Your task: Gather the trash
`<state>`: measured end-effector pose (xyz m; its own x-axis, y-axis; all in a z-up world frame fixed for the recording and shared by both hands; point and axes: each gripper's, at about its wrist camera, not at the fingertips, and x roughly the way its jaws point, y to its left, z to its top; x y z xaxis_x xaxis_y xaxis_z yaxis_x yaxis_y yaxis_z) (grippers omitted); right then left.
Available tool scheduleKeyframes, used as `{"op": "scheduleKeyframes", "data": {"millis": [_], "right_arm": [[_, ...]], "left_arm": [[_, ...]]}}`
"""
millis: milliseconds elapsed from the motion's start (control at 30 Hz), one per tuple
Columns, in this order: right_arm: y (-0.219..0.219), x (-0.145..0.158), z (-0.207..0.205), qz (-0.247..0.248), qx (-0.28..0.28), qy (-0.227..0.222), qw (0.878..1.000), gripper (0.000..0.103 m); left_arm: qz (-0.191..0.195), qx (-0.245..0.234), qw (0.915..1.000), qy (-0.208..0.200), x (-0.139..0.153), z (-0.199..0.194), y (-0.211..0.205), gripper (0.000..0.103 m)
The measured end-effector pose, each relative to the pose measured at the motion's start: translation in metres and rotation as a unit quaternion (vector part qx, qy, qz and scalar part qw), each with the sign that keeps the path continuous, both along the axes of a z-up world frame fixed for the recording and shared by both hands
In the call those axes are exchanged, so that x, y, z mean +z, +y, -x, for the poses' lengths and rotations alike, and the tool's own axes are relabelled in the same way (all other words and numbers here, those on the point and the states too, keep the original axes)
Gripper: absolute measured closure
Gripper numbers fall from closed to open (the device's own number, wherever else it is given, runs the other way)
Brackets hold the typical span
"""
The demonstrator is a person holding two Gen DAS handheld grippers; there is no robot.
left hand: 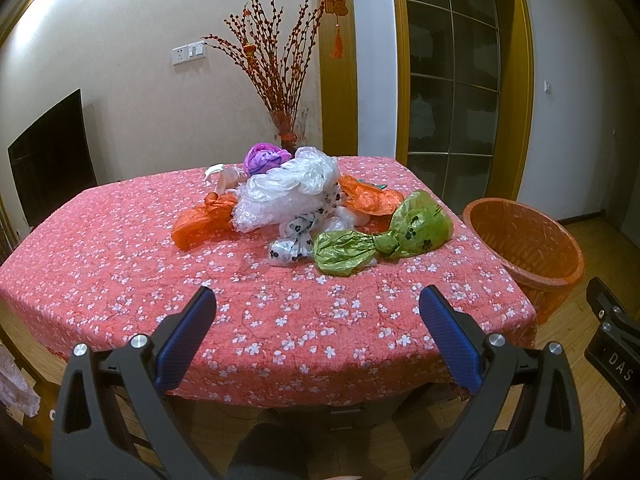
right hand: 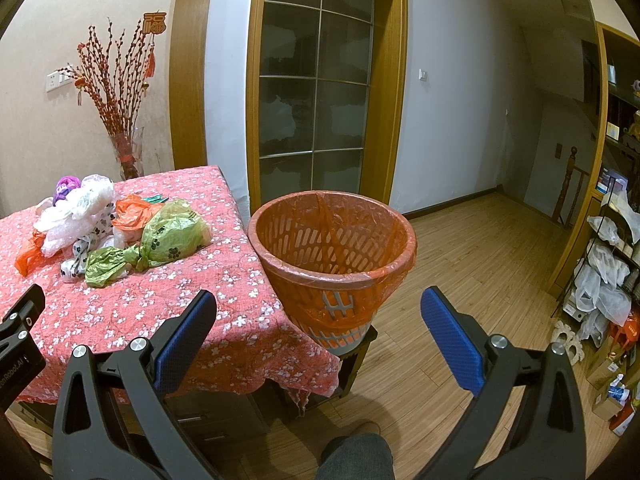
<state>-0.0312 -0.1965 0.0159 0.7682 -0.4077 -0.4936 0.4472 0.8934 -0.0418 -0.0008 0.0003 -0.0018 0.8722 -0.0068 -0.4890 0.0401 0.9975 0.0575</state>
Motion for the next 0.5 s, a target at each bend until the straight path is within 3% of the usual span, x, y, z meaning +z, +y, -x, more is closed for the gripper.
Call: {"op": "scheduleKeyframes", "data": {"millis": [500], "right_arm": [[0.0000,0.0001,0.0002,0.000,0.000,0.000,1.000,0.002]], "left_arm": [[0.000,0.000,1.0000,0.001,-0.0053,0.0031,-0.0056,0.004]]}}
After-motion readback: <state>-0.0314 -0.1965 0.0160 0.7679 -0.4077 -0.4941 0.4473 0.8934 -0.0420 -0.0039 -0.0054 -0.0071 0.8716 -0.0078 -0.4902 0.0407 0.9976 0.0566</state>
